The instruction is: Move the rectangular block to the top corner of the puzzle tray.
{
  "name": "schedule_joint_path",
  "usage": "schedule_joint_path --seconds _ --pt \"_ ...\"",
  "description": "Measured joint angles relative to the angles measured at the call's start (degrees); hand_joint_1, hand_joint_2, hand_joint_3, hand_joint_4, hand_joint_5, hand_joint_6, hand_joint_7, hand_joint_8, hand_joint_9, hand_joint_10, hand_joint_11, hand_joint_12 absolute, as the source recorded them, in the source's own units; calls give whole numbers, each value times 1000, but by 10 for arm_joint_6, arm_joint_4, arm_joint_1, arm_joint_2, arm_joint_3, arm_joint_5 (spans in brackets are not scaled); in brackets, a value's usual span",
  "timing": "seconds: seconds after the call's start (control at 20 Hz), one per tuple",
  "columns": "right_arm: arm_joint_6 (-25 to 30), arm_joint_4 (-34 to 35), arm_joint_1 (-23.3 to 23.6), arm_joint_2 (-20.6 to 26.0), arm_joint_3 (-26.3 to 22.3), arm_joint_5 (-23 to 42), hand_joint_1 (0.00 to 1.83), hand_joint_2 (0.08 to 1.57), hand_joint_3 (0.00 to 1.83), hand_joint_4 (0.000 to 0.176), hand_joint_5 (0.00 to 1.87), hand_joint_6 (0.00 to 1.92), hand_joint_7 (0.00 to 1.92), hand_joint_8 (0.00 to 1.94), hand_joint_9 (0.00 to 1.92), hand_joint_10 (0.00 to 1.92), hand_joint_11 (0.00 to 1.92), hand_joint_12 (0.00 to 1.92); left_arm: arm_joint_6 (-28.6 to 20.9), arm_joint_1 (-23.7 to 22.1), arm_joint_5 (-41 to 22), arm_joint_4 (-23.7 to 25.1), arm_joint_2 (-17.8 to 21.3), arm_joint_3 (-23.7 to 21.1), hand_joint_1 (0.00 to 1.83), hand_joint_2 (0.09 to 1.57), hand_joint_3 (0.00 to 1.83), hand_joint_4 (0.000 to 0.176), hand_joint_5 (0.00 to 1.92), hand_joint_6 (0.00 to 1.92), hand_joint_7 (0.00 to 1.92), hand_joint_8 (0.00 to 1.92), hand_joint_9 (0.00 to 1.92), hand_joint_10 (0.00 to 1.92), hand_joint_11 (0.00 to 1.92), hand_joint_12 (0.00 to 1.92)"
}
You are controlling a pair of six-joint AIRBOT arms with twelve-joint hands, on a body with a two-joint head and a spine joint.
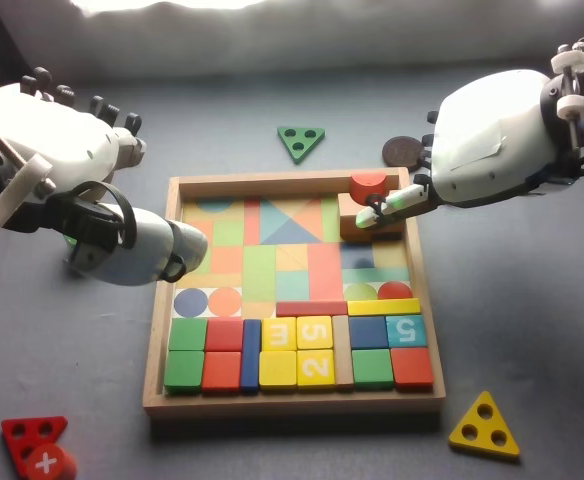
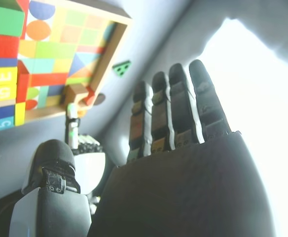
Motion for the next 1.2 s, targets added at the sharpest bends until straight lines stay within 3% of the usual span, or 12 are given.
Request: schedule_joint_path --seconds 0.2,0.5,0.75,0.8,0.9,1.2 --pt "0 -5 -6 0 0 -2 1831 923 328 0 131 7 1341 1941 1406 1921 1446 1921 0 0 0 0 0 0 0 1166 0 0 209 1 203 0 169 0 0 290" --pt "-4 -5 -6 0 0 -12 1831 938 345 0 98 0 1316 1941 1374 1921 1364 1921 0 0 0 0 0 0 0 1162 0 0 204 0 203 1 171 3 0 284" --pt "-15 -4 -10 0 1 -24 1831 926 338 0 111 3 1368 1941 1412 1921 1424 1921 0 0 0 0 0 0 0 1161 0 0 186 1 180 2 146 0 0 212" --pt "-15 -4 -11 -1 2 -24 1831 923 346 0 135 10 1366 1941 1410 1921 1362 1921 0 0 0 0 0 0 0 1163 0 0 175 0 176 4 146 2 0 202" --pt "-15 -5 -15 -1 4 -29 1831 923 343 0 120 2 1364 1941 1419 1921 1434 1921 0 0 0 0 0 0 0 1168 0 0 198 1 201 0 170 1 0 271" --pt "-15 -4 -19 -10 20 -47 1816 942 267 0 130 12 1362 1941 1397 1921 1417 1921 0 0 0 0 0 0 0 1172 0 0 182 1 183 0 155 0 0 238"
